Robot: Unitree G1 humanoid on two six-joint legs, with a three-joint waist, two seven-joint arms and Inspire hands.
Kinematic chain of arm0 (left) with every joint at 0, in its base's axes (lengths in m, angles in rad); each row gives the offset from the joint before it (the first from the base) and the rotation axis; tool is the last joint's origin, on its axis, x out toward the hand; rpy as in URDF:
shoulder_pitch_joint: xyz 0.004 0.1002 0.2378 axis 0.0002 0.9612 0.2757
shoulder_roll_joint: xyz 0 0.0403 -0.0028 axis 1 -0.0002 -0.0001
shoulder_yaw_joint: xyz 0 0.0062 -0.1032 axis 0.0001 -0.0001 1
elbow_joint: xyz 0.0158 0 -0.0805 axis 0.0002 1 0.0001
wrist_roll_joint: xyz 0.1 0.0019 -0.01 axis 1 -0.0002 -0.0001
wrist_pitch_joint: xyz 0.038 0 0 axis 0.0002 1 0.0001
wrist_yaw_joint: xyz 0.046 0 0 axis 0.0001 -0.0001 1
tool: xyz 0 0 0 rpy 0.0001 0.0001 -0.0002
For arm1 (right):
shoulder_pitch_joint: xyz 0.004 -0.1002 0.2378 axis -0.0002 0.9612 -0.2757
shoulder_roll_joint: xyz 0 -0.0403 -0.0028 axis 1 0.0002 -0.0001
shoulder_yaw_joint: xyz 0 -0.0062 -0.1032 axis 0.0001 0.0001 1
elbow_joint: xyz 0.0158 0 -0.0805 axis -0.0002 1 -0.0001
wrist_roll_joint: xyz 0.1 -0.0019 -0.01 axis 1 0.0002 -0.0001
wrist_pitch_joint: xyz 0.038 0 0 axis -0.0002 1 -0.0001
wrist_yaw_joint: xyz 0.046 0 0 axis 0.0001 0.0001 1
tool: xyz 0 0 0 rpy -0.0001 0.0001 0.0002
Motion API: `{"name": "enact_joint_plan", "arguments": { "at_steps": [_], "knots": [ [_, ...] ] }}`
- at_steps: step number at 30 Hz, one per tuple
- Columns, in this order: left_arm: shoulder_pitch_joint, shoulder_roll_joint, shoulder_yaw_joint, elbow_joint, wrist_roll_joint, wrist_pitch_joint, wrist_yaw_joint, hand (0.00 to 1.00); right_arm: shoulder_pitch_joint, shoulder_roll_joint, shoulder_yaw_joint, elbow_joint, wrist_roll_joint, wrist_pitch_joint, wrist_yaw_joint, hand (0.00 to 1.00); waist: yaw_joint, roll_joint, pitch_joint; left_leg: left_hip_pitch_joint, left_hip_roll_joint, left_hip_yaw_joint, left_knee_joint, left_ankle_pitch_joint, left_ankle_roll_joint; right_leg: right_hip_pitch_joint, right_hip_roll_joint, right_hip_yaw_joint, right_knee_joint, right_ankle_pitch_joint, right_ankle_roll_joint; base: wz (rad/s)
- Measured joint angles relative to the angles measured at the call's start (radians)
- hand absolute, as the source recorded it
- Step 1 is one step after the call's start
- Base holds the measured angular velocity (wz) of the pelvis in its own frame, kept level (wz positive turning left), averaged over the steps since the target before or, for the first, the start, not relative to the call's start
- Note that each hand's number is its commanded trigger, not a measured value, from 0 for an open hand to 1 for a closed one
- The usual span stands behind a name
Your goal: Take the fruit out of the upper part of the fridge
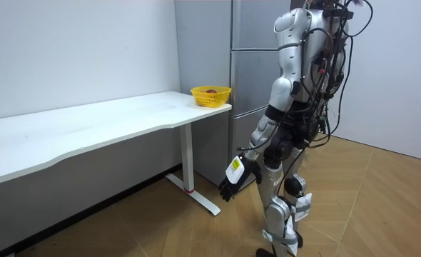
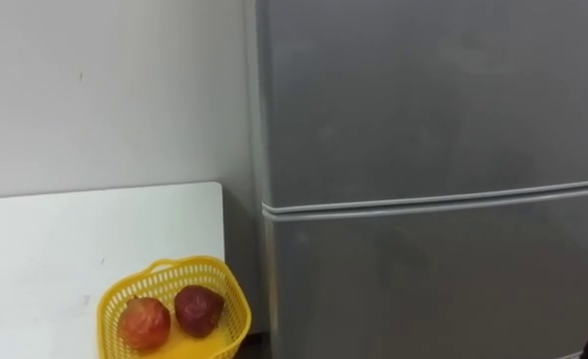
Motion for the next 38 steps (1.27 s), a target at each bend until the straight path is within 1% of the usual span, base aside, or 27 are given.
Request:
{"name": "enact_joint_plan", "arguments": {
  "at_steps": [4, 7, 10, 11, 14, 17, 19, 21, 24, 27, 31, 34, 38],
  "knots": [
    [0.000, -0.003, 0.001, 0.003, 0.000, -0.001, 0.000, 0.00, 0.016, 0.001, 0.032, 0.043, -0.013, 0.002, 0.051, 0.00, 0.001, -0.002, 0.0006, 0.001, 0.000, 0.000, -0.001, 0.000, 0.000, 0.000, -0.003, -0.002, 0.000, 0.000, 0.000, 0.00],
    [0.000, -0.007, 0.001, 0.003, 0.000, -0.001, 0.000, 0.00, 0.022, 0.004, 0.044, 0.065, -0.070, 0.014, 0.098, 0.00, 0.001, -0.002, 0.0020, 0.002, 0.001, 0.000, -0.002, 0.000, 0.000, 0.001, -0.002, 0.001, -0.001, 0.000, 0.000, 0.00],
    [0.000, -0.006, 0.001, 0.003, 0.000, -0.001, -0.002, 0.00, 0.018, 0.005, 0.095, 0.122, -0.112, 0.017, 0.147, 0.00, 0.009, -0.006, 0.0038, 0.006, 0.001, -0.005, -0.002, 0.000, 0.000, 0.005, -0.003, -0.001, -0.002, 0.000, 0.000, 0.01],
    [-0.001, -0.006, 0.000, 0.003, 0.001, -0.001, -0.003, 0.00, 0.020, 0.006, 0.117, 0.137, -0.113, 0.023, 0.169, 0.00, 0.020, -0.006, 0.0076, 0.014, 0.001, -0.007, -0.002, 0.000, 0.000, 0.012, -0.002, 0.001, -0.003, 0.000, 0.000, 0.00],
    [-0.001, -0.006, 0.001, 0.017, 0.006, 0.000, -0.006, 0.00, 0.020, 0.009, 0.141, 0.162, -0.132, 0.046, 0.247, 0.00, 0.028, -0.008, 0.0071, 0.016, -0.001, -0.007, -0.001, 0.000, 0.000, 0.011, -0.006, -0.001, -0.002, -0.010, 0.002, 0.03],
    [0.000, -0.007, 0.000, 0.041, 0.008, 0.010, -0.027, 0.00, 0.019, 0.019, 0.145, 0.185, -0.142, 0.058, 0.316, 0.00, 0.030, -0.008, 0.0065, 0.018, -0.001, -0.009, -0.001, 0.000, 0.000, 0.011, -0.007, -0.002, -0.003, -0.010, 0.002, 0.00],
    [0.000, -0.006, 0.001, 0.048, 0.008, 0.030, -0.044, 0.00, 0.010, 0.027, 0.170, 0.204, -0.142, 0.080, 0.359, 0.00, 0.041, -0.006, 0.0047, 0.019, -0.003, -0.011, 0.000, 0.000, 0.000, 0.012, -0.007, -0.003, -0.002, -0.010, 0.002, 0.00],
    [0.000, -0.007, 0.000, 0.049, 0.008, 0.044, -0.052, 0.00, 0.009, 0.029, 0.177, 0.225, -0.145, 0.093, 0.388, 0.00, 0.046, -0.006, 0.0043, 0.019, -0.004, -0.016, 0.001, 0.000, 0.000, 0.013, -0.009, -0.009, -0.002, -0.010, 0.002, 0.04],
    [0.000, -0.008, 0.000, 0.049, 0.008, 0.064, -0.063, 0.00, 0.005, 0.029, 0.188, 0.239, -0.159, 0.115, 0.416, 0.00, 0.052, -0.004, 0.0032, 0.018, -0.006, -0.024, 0.002, 0.000, 0.000, 0.015, -0.011, -0.022, -0.001, -0.010, 0.002, 0.08],
    [0.001, -0.012, 0.000, 0.049, 0.008, 0.074, -0.063, 0.00, -0.005, 0.030, 0.194, 0.246, -0.170, 0.132, 0.433, 0.00, 0.052, -0.003, 0.0038, 0.017, -0.006, -0.030, 0.002, 0.000, 0.000, 0.016, -0.013, -0.029, -0.001, -0.010, 0.002, 0.07],
    [-0.006, -0.020, -0.004, 0.051, 0.007, 0.084, -0.062, 0.00, -0.015, 0.029, 0.220, 0.247, -0.175, 0.132, 0.435, 0.00, 0.051, -0.006, 0.0053, 0.014, -0.007, -0.033, 0.002, 0.000, 0.000, 0.018, -0.014, -0.032, -0.002, -0.010, 0.003, 0.02],
    [-0.030, -0.024, -0.006, 0.091, -0.001, 0.085, -0.061, 0.00, -0.034, 0.026, 0.238, 0.267, -0.177, 0.132, 0.452, 0.00, 0.054, -0.006, 0.0062, 0.014, -0.007, -0.033, 0.001, 0.000, 0.000, 0.016, -0.015, -0.031, -0.003, -0.011, 0.004, 0.00],
    [-0.043, -0.025, -0.034, 0.106, -0.001, 0.085, -0.061, 0.00, -0.041, 0.024, 0.258, 0.276, -0.177, 0.130, 0.459, 0.00, 0.054, -0.006, 0.0059, 0.014, -0.007, -0.033, 0.001, 0.000, 0.000, 0.016, -0.015, -0.031, -0.002, -0.010, 0.004, 0.00]
  ]
}}
